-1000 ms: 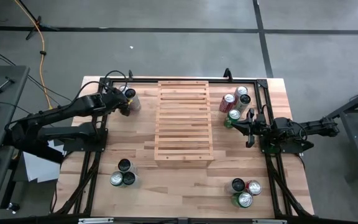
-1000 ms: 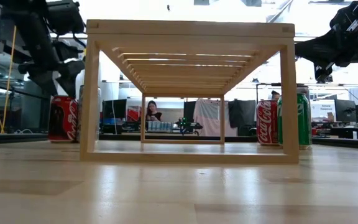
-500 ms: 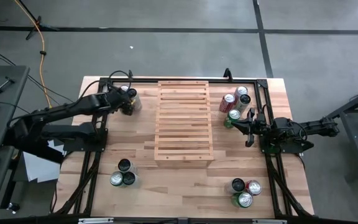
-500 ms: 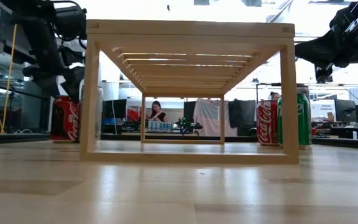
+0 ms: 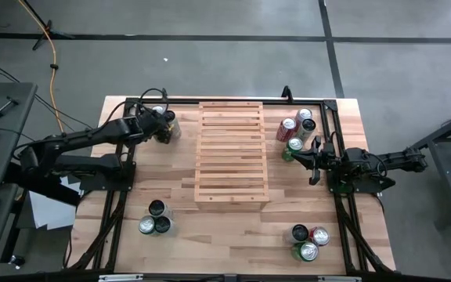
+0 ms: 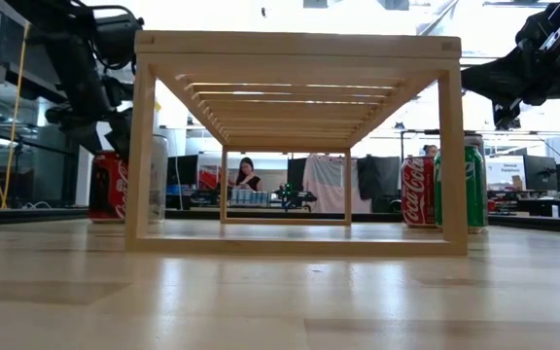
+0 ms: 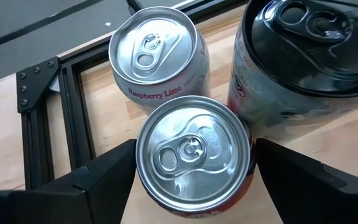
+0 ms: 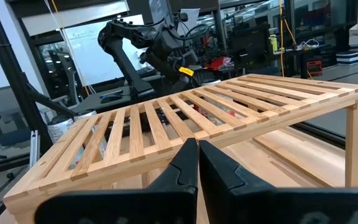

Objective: Place canned beverage on shelf
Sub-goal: Put the top left coke soda can on the shelf

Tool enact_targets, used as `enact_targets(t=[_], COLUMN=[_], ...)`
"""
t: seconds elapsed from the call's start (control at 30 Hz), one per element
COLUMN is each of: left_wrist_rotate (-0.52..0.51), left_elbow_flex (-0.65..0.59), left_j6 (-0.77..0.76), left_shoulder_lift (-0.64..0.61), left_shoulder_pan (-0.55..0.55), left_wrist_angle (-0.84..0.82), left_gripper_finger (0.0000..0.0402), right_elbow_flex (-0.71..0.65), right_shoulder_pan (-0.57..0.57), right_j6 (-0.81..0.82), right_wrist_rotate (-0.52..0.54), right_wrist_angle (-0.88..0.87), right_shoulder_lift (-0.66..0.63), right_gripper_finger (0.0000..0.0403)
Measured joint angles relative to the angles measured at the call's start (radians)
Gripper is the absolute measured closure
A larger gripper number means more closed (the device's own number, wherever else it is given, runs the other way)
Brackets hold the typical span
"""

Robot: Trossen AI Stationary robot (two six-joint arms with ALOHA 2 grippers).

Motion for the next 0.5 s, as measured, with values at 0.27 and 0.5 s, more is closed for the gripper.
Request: enact_targets(t=[0.27, 0.5], left_wrist_rotate=[0.009, 0.007], left_elbow_flex=[-0.001, -0.001], left_j6=[-0.007, -0.001], left_shoulder_lift=[0.003, 0.003], left_shoulder_pan=[-0.002, -0.002], left_wrist_angle=[0.010, 0.010], left_gripper_finger=[0.0092, 0.0100], right_elbow_flex=[0.000, 0.000], right_shoulder_pan=[0.000, 0.000], right_j6=[0.000, 0.000], right_wrist_rotate=[0.000, 0.000], right_wrist_angle=[0.000, 0.000], right_shoulder_lift=[0.000, 0.000], right_gripper_finger=[0.0403, 0.0403])
